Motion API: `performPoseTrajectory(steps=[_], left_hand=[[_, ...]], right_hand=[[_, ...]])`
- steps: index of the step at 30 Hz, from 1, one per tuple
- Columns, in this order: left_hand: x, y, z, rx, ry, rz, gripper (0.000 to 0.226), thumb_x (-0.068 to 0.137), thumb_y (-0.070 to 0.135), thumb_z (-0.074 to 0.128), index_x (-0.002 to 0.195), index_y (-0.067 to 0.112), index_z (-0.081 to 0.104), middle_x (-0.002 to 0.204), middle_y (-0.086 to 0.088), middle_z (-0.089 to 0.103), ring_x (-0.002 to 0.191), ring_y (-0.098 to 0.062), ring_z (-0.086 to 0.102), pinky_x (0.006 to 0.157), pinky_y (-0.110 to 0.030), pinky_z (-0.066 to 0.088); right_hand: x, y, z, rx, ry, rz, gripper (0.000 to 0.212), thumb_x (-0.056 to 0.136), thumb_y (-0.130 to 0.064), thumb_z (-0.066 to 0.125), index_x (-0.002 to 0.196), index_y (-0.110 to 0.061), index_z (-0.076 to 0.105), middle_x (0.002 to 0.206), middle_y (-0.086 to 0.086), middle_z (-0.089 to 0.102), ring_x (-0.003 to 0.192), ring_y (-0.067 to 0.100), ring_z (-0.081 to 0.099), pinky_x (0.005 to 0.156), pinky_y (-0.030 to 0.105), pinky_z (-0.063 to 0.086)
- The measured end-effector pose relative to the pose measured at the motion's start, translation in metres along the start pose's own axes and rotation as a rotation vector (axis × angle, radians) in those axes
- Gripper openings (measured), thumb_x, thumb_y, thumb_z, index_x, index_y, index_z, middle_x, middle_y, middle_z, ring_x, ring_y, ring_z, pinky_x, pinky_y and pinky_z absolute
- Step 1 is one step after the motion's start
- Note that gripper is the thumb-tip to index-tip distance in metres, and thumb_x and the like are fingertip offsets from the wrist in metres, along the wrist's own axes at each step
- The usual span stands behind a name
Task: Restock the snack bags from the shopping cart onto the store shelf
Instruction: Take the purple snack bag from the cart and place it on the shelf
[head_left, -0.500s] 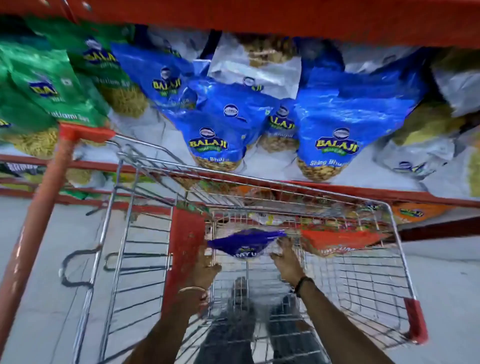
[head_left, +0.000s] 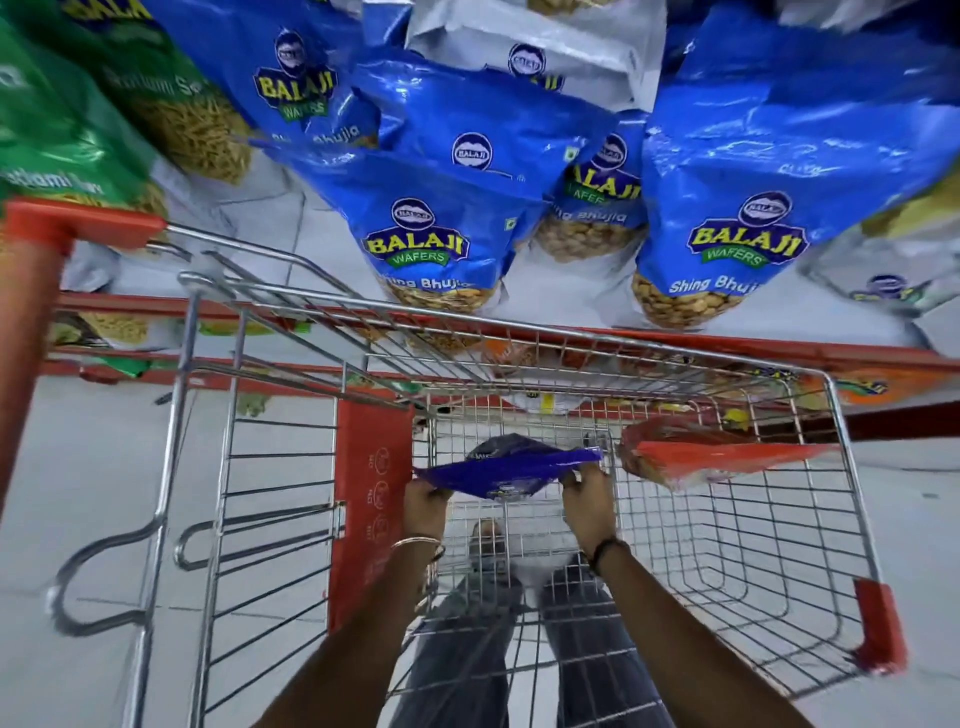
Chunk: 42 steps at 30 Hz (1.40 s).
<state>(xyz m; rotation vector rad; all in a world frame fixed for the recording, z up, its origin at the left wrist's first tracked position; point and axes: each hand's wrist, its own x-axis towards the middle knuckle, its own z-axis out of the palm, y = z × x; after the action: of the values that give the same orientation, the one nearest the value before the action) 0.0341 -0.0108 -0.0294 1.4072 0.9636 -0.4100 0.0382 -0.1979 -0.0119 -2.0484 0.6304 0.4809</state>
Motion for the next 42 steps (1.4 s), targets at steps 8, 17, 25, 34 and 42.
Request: performPoseTrajectory(steps=[8, 17, 25, 34, 42], left_hand=[[-0.076, 0.066, -0.014, -0.191, -0.015, 0.091, 0.033, 0.088, -0.001, 0.044, 0.068, 0.024, 0.053, 0.052, 0.011, 0.065, 0.068, -0.01, 0.055, 0.063, -0.028, 0.048], [-0.196, 0.174, -0.005, -0.425, -0.169, 0.572, 0.019, 0.084, -0.001, 0.05, 0.077, 0.014, 0.061, 0.058, 0.007, 0.07, 0.052, -0.013, 0.06, 0.045, -0.031, 0.052], [-0.315, 0.311, 0.011, -0.392, -0.3, 1.035, 0.027, 0.087, 0.003, 0.05, 0.069, 0.018, 0.065, 0.066, 0.006, 0.065, 0.066, -0.008, 0.059, 0.062, -0.03, 0.06], [-0.33, 0.441, 0.041, -0.441, -0.402, 1.259, 0.007, 0.09, 0.007, 0.049, 0.083, 0.007, 0.048, 0.08, -0.009, 0.055, 0.07, -0.01, 0.062, 0.07, -0.037, 0.061], [-0.263, 0.514, 0.083, -0.265, -0.202, 1.102, 0.019, 0.088, 0.013, 0.053, 0.069, 0.012, 0.048, 0.08, -0.01, 0.053, 0.081, -0.019, 0.052, 0.062, -0.043, 0.058]], right_hand=[[-0.077, -0.055, -0.041, 0.227, 0.11, -0.211, 0.028, 0.095, -0.002, 0.042, 0.08, -0.025, 0.05, 0.071, -0.005, 0.053, 0.06, -0.008, 0.054, 0.056, 0.006, 0.039], [-0.121, -0.15, -0.127, 0.554, 0.213, -0.596, 0.03, 0.092, -0.007, 0.051, 0.094, -0.036, 0.06, 0.093, -0.032, 0.068, 0.086, -0.01, 0.059, 0.079, 0.013, 0.046], [-0.152, -0.269, -0.241, 0.748, 0.266, -0.975, 0.015, 0.091, -0.006, 0.054, 0.092, -0.019, 0.06, 0.094, 0.005, 0.067, 0.09, 0.017, 0.059, 0.086, 0.052, 0.049], [-0.129, -0.393, -0.304, 0.772, 0.401, -1.224, 0.02, 0.089, -0.032, 0.056, 0.089, -0.012, 0.052, 0.089, 0.027, 0.058, 0.084, 0.024, 0.051, 0.079, 0.054, 0.047], [-0.053, -0.442, -0.306, 0.672, 0.453, -1.031, 0.029, 0.091, -0.022, 0.052, 0.067, -0.025, 0.036, 0.071, 0.012, 0.048, 0.069, 0.021, 0.045, 0.068, 0.042, 0.042]])
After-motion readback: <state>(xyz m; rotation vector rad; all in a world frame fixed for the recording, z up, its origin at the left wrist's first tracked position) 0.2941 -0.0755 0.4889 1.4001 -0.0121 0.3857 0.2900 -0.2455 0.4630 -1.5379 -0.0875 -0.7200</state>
